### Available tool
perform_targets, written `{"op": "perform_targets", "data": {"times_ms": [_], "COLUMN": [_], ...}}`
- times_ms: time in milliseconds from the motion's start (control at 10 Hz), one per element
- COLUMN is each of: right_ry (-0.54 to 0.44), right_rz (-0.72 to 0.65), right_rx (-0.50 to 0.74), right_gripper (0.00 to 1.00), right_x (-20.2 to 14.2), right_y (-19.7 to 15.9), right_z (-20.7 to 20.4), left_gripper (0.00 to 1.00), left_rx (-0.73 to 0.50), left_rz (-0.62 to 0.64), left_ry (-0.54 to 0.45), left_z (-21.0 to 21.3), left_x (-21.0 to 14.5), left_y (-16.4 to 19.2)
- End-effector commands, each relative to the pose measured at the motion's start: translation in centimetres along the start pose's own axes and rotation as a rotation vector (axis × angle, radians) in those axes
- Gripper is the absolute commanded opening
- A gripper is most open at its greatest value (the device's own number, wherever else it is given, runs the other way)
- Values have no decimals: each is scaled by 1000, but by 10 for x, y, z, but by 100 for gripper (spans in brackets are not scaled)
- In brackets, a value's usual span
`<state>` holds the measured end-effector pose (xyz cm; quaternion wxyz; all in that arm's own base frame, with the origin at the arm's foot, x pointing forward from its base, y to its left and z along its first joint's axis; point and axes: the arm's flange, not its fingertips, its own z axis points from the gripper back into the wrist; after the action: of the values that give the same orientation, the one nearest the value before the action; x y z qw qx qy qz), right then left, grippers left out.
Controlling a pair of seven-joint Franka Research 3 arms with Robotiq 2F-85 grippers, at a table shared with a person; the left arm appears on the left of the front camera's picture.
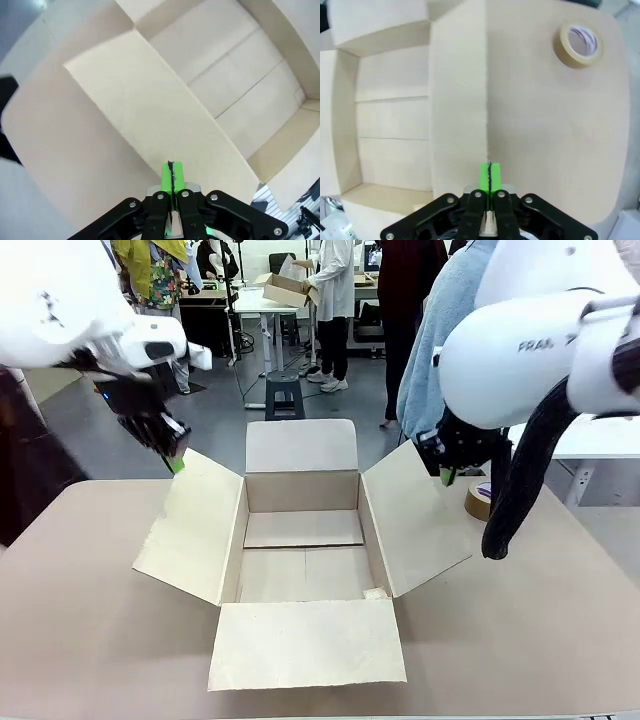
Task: Wrap the clocks to prevent damage.
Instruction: Open the side flaps of the Package Box.
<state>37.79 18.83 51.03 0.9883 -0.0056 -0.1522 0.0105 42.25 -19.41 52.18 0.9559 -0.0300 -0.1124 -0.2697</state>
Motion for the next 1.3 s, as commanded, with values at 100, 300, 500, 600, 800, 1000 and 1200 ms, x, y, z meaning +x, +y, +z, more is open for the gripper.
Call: {"op": "perform_targets", "data": {"times_ms": [100, 300, 500, 600, 800, 1000, 1200], "right_ry": [0, 0, 26, 11, 30, 33, 32], "right_rz": [0, 0, 3, -13, -49, -39, -52], "right_rx": [0, 0, 4, 0, -48, -82, -126], "right_gripper": [1, 1, 1, 1, 1, 1, 1], "right_x": [0, 0, 5, 0, -1, -6, -4], "right_y": [0, 0, 3, 12, 38, 63, 71], "right_z": [0, 0, 1, 5, -1, -16, -42], "left_gripper": [0, 0, 0, 0, 0, 0, 0], "left_rx": [0, 0, 0, -21, 32, 126, 157], "left_rz": [0, 0, 0, 0, 178, 283, 337], "left_ry": [0, 0, 0, 3, -22, -15, 40], "left_z": [0, 0, 0, -1, -1, -7, -31], "left_x": [0, 0, 0, 3, 12, 19, 27], "left_y": [0, 0, 0, 1, -10, -20, -21]}}
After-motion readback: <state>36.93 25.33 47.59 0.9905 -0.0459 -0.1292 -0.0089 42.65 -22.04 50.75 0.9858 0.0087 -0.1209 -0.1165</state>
